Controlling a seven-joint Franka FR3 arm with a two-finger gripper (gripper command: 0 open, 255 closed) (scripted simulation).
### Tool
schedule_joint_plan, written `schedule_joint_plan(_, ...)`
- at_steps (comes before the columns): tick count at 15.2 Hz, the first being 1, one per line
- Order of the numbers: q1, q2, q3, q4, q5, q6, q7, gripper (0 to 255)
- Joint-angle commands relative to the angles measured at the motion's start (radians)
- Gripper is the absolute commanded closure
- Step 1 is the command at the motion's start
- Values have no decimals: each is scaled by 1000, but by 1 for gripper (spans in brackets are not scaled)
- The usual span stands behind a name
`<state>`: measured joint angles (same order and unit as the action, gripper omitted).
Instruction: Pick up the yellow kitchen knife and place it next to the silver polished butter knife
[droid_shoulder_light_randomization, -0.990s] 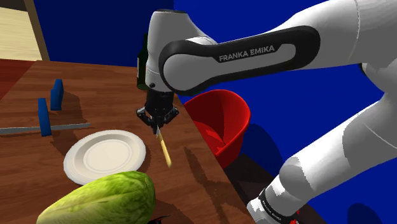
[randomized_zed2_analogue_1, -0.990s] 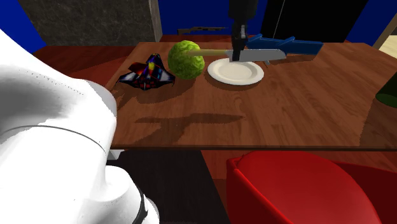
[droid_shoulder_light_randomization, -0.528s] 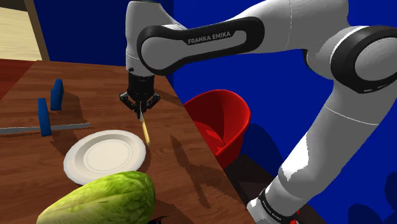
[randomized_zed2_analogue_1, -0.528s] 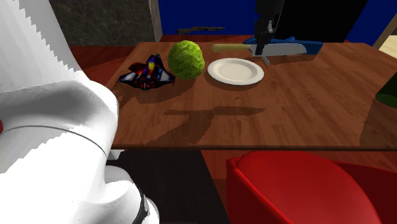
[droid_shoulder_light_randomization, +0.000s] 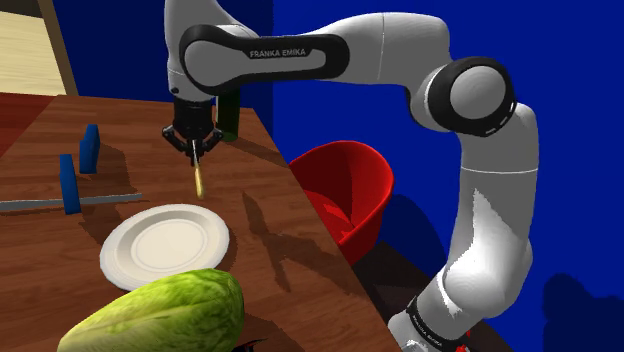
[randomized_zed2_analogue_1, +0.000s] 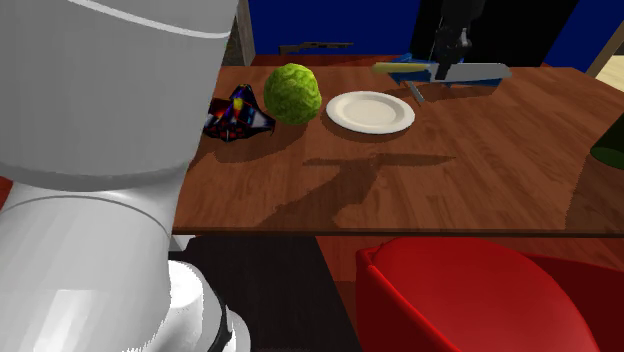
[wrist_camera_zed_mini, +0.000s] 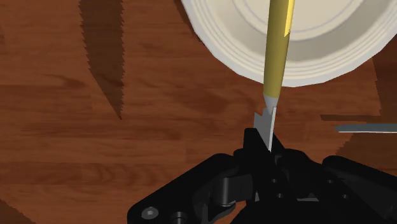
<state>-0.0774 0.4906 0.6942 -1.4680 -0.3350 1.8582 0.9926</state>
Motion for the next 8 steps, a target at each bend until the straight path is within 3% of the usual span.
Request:
schedule_joint_plan(1, 46, 93, -26, 150, -40, -62, -14, 255)
schedule_joint_plan(2, 66, 128, -35, 206, -53, -84, -19, 255)
schedule_joint_plan(8, 56, 138, -42, 138, -62, -10, -8, 255)
